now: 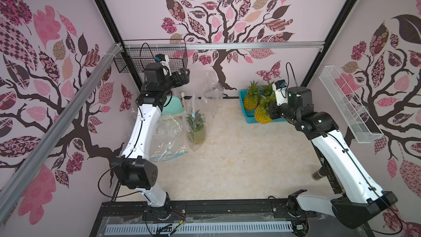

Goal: Open the zip-top bag and take out the pineapple
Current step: Place the zipper food storage bag at the center of the board, then place the pineapple in the basket.

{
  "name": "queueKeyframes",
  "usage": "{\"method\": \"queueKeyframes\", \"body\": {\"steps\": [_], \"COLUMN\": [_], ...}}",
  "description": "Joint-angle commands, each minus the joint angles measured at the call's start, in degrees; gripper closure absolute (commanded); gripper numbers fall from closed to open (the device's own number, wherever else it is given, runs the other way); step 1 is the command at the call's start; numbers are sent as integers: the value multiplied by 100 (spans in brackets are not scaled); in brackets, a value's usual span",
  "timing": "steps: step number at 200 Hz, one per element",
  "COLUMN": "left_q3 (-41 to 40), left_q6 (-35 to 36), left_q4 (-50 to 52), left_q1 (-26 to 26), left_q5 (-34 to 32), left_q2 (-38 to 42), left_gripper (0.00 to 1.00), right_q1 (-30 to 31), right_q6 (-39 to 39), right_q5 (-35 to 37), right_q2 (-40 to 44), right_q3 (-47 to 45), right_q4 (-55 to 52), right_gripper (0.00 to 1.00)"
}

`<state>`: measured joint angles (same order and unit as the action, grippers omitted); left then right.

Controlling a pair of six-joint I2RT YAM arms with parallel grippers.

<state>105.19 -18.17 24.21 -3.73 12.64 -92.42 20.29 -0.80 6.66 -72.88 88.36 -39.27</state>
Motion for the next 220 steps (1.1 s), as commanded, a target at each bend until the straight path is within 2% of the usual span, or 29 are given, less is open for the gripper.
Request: {"method": "queueKeyframes", "body": {"steps": [1,45,76,103,141,179,220], "left_q3": [-520,-2053,-3168,-3851,-4061,-4268,-4457], "left_q6": [910,1594,1486,1263,1165,1022,1023], "left_q4": [180,-272,-852,-1422,-1479,-1613,-1635], "left_q1": [26,24,21,22,28,30,29], "left_q5": [-197,391,660,731,670,736,853], "left_q2": [712,2002,2591,2727,2606,2820,3091], "left_gripper": [2,2,2,2,2,2,2], "right_q1": [-192,-453,-599,-656,-698,-755,-755], "right_q6": [74,4,23,-8,-61,20,196], "right_q5": [-118,-107,-138,-198,-219,-313,-402], "right_q2": [-106,-774,-1233,-1690,-2407,-3041,-3453], "right_q3": [186,689,1109,1750,2687,3459,3575], "right_q4": [680,744,783,560,133,-244,-237], "right_gripper": [100,100,100,100,100,100,100]}}
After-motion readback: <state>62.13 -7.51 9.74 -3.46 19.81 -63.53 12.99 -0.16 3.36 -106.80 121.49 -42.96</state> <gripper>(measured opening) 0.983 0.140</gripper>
